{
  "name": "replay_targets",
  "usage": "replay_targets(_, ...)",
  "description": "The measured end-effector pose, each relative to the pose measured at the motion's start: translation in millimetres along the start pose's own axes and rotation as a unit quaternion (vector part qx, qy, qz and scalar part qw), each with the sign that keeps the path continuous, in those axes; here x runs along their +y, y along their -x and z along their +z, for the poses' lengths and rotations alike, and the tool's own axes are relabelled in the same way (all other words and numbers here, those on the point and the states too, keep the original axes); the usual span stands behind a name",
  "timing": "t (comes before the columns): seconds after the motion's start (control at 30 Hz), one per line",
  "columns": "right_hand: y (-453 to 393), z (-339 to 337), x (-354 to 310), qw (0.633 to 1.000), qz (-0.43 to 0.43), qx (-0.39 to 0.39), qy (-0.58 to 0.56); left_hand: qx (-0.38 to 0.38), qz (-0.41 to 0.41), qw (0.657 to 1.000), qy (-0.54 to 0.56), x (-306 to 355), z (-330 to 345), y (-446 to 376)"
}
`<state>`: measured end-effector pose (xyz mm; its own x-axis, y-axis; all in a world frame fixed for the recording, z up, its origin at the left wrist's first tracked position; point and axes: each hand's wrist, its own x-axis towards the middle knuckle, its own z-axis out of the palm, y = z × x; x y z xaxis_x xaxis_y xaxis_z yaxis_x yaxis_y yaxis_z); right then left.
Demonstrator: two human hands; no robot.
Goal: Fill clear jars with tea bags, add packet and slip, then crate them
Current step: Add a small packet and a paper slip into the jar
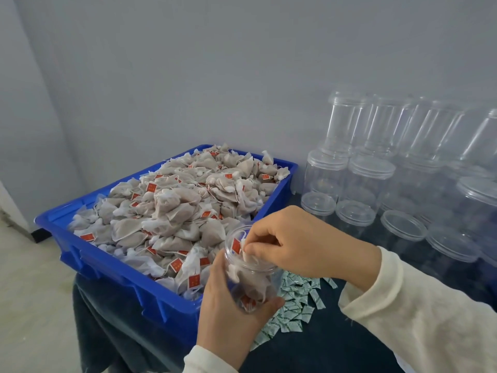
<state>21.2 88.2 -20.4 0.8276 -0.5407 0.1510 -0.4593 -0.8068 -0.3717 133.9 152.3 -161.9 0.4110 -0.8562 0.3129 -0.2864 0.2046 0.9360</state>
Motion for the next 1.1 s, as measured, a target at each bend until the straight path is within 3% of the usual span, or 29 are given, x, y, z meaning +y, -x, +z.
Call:
replay_targets(0.13,4,-2,-5,0.994,-0.007,-0.095,0.047,-0.010,0.040,0.999,-0.022,-6,-1,5)
replay_targets(0.23,9,-4,-4,0.992,-0.010,-0.108,0.059,-0.027,0.037,0.999,-0.013,-8,8,5)
replay_targets(0.37,30,-12,14,0.997,0.015,0.049,-0.059,-0.049,0.014,0.997,0.050,-9,19,10)
replay_targets(0.5,49,4,67,0.964,0.142,0.167,-0.150,-0.043,0.002,0.999,0.034,-12,21,21)
replay_targets(0.63,66,61,126,0.940,0.313,0.113,-0.073,-0.055,-0.007,0.998,0.023,-23,23,28)
replay_targets(0.77,77,115,154,0.909,0.414,0.043,-0.007,-0.061,-0.007,0.998,0.006,-30,27,34)
replay_targets(1.1,67,124,155,0.904,0.423,0.038,-0.042,-0.087,-0.033,0.996,-0.018,-34,29,39)
